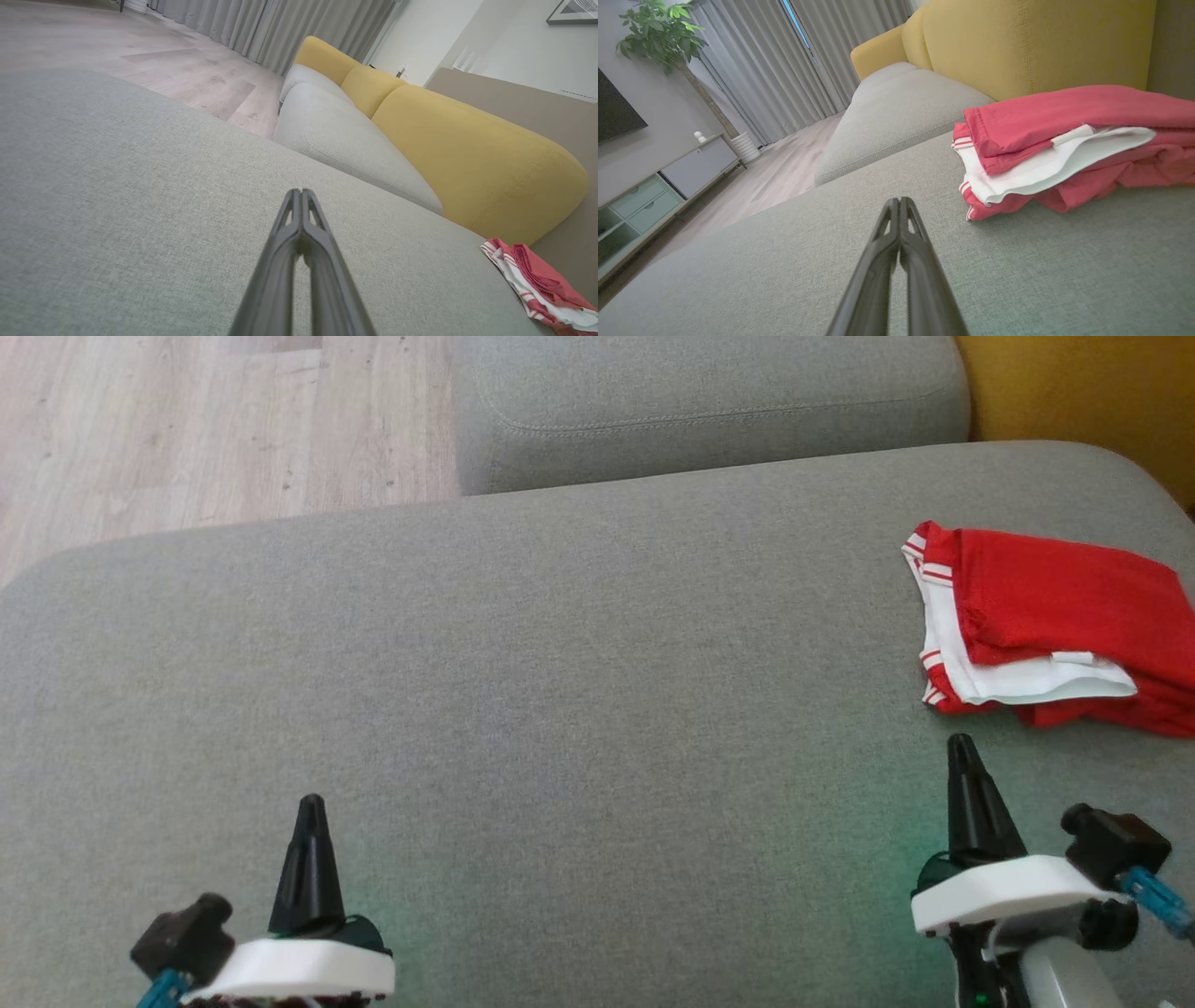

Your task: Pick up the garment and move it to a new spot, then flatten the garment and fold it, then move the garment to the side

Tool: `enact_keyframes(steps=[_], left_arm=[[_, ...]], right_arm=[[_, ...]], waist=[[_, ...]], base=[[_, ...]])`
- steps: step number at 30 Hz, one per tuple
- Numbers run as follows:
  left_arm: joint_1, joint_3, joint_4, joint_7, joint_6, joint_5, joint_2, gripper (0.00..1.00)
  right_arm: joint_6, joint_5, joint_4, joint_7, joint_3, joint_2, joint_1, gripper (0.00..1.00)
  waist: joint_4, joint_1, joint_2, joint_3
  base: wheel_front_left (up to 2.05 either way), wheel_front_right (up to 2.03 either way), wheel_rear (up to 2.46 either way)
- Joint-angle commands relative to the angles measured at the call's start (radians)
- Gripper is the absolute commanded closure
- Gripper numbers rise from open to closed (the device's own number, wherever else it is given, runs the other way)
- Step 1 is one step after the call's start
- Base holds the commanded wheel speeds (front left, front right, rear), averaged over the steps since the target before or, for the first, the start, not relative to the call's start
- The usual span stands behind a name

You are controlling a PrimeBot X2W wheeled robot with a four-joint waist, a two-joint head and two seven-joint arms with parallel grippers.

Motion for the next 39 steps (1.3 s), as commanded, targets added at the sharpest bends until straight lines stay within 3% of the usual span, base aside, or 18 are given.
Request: enact_keyframes(steps=[1,39], left_arm=[[-0.042,0.023,-0.032,0.008,-0.001,-0.033,0.001,1.0],[-0.068,0.087,-0.038,0.121,-0.004,-0.396,0.004,1.0]], right_arm=[[0.0,0.041,-0.04,0.007,-0.006,-0.002,-0.046,1.0],[0.002,0.455,-0.067,0.117,-0.053,-0.004,-0.05,1.0]], waist=[[0.001,0.0,0.0,0.0],[0.013,0.0,0.0,-0.004]], base=[[0.0,0.0,0.0],[0.0,0.0,0.0]])
